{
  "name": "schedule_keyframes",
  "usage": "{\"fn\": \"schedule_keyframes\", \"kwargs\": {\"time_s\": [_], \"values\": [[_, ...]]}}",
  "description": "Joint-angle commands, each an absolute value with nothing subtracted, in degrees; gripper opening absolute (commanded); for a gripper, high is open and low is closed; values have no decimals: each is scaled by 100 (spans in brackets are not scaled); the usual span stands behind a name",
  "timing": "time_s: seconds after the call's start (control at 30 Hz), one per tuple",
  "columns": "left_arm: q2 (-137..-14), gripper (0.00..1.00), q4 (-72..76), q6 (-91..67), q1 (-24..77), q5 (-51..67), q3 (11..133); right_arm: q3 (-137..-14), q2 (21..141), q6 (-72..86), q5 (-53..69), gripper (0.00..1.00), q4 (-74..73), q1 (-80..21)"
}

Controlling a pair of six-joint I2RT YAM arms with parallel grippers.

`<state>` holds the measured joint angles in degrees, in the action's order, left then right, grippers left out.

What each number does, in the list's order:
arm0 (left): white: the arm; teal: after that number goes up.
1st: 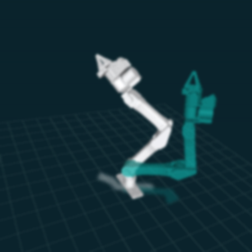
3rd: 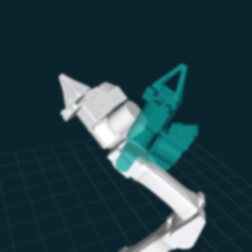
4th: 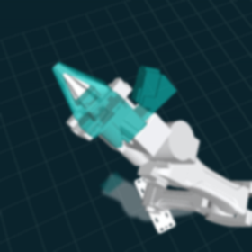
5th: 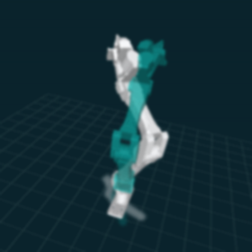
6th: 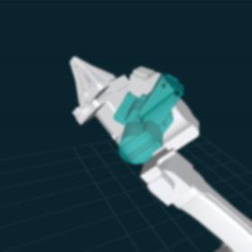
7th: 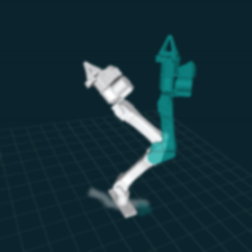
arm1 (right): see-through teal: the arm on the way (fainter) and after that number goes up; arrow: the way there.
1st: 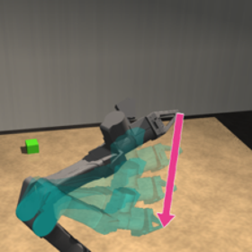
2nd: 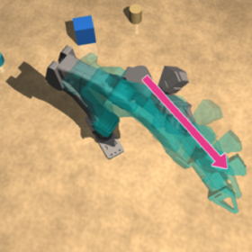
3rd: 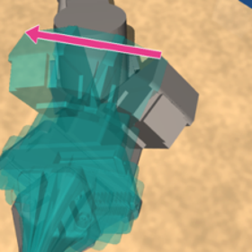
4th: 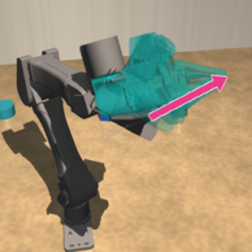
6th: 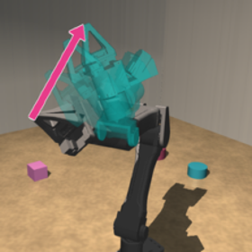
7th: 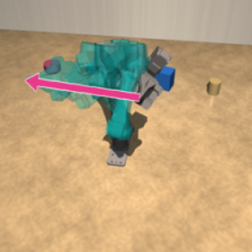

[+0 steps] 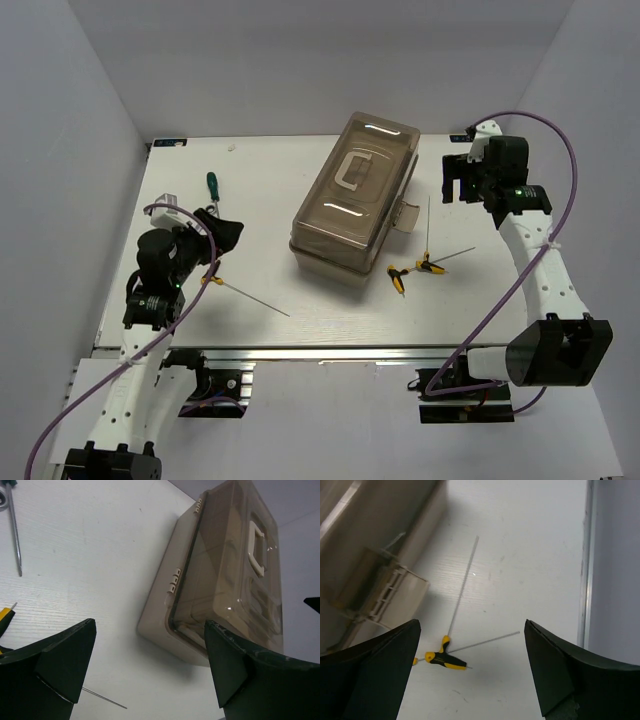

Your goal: Sort the tools into containers

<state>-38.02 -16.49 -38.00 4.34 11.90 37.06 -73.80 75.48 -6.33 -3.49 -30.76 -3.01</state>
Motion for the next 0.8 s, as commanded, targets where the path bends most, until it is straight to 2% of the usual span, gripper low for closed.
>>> {"fn": "schedule_keyframes", "kwargs": {"time_s": [0.0, 0.07, 0.1, 0.13, 0.2, 0.3, 0.33, 0.43, 0.47, 0.5, 0.53, 0.6, 0.67, 0.77], "values": [[-3840, 98, -1486, -3735, 431, 1651, 3920, -7945, 7506, -1138, 960, 89, -2997, -325], [-3945, 98, -1468, -3709, 431, 1879, 4016, -7875, 7453, -1781, 1815, 89, -2944, -351], [-3981, 98, -1450, -3683, 439, 1950, 4043, -7866, 7471, -2741, 2872, 89, -3057, -395], [-4016, 96, -1433, -3648, 431, 1986, 4078, -7884, 7479, -3021, 3170, 89, -3172, -587], [-4156, 95, -1363, -3604, 431, 2065, 4174, -7910, 7540, -2587, 2454, 89, -2875, -1017], [-4454, 85, -1196, -3463, 439, 2197, 4350, -8331, 7786, -2043, 2559, 89, -2498, -1406], [-4569, 75, -1134, -3445, 431, 2249, 4394, -8532, 7883, -821, 2331, 89, -2252, -1476], [-5103, 55, -722, -3384, 431, 2583, 4561, -9172, 8471, 452, 2418, 89, -1951, -1677], [-5272, 44, -486, -3358, 431, 2697, 4614, -9289, 8594, 666, 2017, 83, -1882, -1809], [-5447, 40, -344, -3349, 431, 2803, 4666, -9360, 8796, 816, 1900, 80, -1820, -1906], [-5832, 39, -221, -3340, 431, 3082, 4763, -9421, 8894, 1000, 1733, 79, -1767, -2073], [-6229, 43, 262, -3340, 431, 3295, 4869, -9641, 9226, 1563, 1460, 69, -1740, -2197], [-6845, 56, 632, -3384, 439, 3585, 5062, -9886, 9438, 2027, 1214, 63, -1758, -2346], [-7608, 63, 1018, -3428, 439, 3910, 5422, -10203, 9825, 2276, 759, 66, -1801, -2601]]}}
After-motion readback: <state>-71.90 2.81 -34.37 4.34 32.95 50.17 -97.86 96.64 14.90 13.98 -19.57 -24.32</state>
